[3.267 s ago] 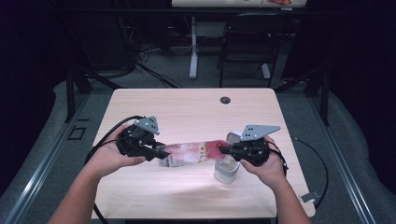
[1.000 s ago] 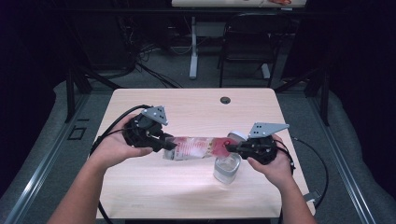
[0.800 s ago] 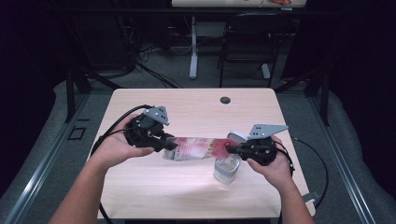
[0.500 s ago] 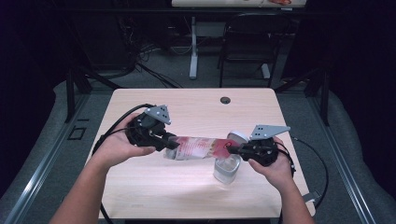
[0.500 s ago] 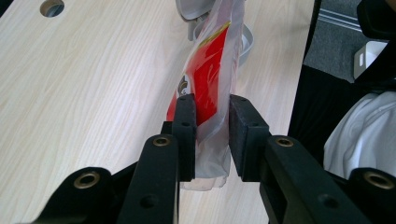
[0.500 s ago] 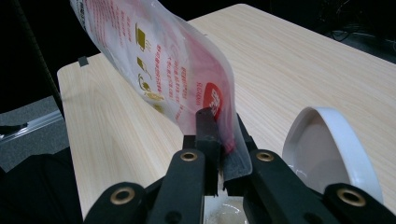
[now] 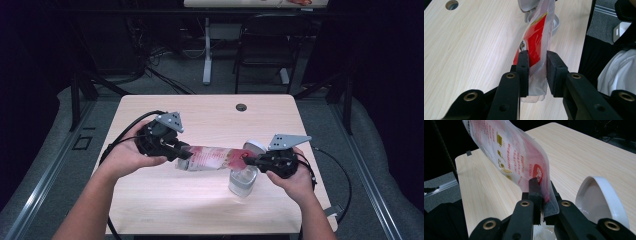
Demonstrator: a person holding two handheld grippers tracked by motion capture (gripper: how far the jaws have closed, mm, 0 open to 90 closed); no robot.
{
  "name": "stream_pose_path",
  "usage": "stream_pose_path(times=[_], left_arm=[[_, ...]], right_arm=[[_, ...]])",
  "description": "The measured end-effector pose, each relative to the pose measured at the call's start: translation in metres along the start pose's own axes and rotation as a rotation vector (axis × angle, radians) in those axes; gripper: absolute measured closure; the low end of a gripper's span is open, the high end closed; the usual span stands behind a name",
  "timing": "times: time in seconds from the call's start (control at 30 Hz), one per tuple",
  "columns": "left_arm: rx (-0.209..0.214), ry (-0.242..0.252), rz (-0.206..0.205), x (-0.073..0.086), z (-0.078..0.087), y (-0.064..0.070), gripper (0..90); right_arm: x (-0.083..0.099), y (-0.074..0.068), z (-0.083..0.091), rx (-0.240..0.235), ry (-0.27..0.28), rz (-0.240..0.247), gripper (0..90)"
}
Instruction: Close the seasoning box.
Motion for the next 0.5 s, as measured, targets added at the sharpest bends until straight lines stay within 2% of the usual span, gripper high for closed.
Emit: stream_pose_path(times=[0.5], left_arm=[[0.000,0.003,-0.001,-0.0012,0.0002,-0.0002,74.2]], right_arm=[[0.0008,0.0001,0.0005,0.004,-0.003,0.003,87.6]])
Point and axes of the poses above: each handheld gripper's, and its own axes: z roughly backward along the jaws, x roughly out of its underside, y roughly to its right, the point moved 6 cm from there along -z, roughly forward along the jaws, and after that the axes turned 14 degrees about -x, right-handed, at the moved point
